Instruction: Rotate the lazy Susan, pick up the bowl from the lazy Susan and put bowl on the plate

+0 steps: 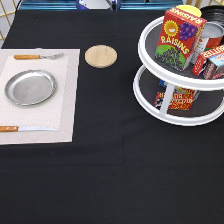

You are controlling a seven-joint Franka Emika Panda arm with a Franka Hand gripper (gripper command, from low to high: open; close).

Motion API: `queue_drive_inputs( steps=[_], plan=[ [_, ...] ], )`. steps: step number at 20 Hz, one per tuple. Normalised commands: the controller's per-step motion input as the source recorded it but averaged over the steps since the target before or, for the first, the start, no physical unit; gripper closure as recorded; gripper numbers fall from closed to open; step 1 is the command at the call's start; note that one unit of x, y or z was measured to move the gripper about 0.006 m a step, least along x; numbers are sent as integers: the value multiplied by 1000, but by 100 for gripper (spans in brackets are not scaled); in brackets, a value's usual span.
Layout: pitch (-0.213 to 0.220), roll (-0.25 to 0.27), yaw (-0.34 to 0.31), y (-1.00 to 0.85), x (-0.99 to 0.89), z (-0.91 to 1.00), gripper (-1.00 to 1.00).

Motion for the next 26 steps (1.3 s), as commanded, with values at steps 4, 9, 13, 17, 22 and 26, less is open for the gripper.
queue_drive_inputs(
  steps=[4,9,13,17,22,26],
  plan=[
    [48,213,-4,0,429,-4,-100],
    [66,238,0,11,297,-61,-100],
    [75,225,-23,4,322,-68,-100],
    [94,238,-94,0,314,-140,-100],
    [94,222,-113,0,187,-163,-100],
    [78,161,-69,0,19,-54,-100]
  ],
)
